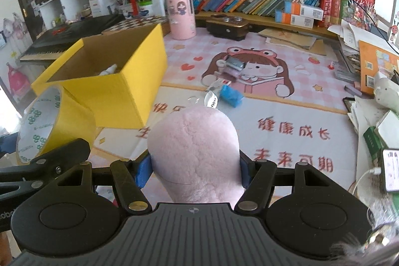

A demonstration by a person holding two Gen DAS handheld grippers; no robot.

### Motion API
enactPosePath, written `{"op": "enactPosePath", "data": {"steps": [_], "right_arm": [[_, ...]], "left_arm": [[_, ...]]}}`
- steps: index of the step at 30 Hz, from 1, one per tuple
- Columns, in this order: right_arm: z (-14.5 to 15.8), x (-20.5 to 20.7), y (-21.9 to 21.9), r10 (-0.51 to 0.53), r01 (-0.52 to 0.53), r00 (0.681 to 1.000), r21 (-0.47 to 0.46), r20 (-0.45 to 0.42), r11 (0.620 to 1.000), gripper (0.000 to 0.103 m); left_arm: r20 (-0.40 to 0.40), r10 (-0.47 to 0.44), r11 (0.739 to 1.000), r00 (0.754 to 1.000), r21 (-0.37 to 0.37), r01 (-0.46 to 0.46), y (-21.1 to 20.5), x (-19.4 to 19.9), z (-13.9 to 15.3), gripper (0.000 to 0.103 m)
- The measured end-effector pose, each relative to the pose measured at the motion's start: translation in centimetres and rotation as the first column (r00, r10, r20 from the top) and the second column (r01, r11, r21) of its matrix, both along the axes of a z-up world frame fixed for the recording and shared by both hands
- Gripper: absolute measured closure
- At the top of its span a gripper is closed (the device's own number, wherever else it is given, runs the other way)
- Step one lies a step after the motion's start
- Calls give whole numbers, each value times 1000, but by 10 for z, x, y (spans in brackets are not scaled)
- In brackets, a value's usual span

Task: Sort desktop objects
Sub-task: 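Carry the tape roll and pig plush up toward the yellow box with both grippers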

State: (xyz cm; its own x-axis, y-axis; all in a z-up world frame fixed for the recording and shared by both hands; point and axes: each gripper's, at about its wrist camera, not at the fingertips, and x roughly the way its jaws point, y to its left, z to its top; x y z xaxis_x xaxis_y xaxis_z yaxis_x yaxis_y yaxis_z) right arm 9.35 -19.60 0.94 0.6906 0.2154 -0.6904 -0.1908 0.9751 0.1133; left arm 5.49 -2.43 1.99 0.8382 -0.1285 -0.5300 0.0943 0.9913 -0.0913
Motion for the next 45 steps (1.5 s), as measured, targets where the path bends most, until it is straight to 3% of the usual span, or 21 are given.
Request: {"op": "enactPosePath", "data": {"steps": [23,45], "right_arm": [[-15,-70,67,25,-24,999,34,-47,999,40],[-13,-75,111,116,-115,992,35,-42,993,40]], "left_arm": [[-37,34,999,999,-2,-34,64,-65,-7,14],[-14,127,992,992,-8,-127,102,-84,-5,14]]}}
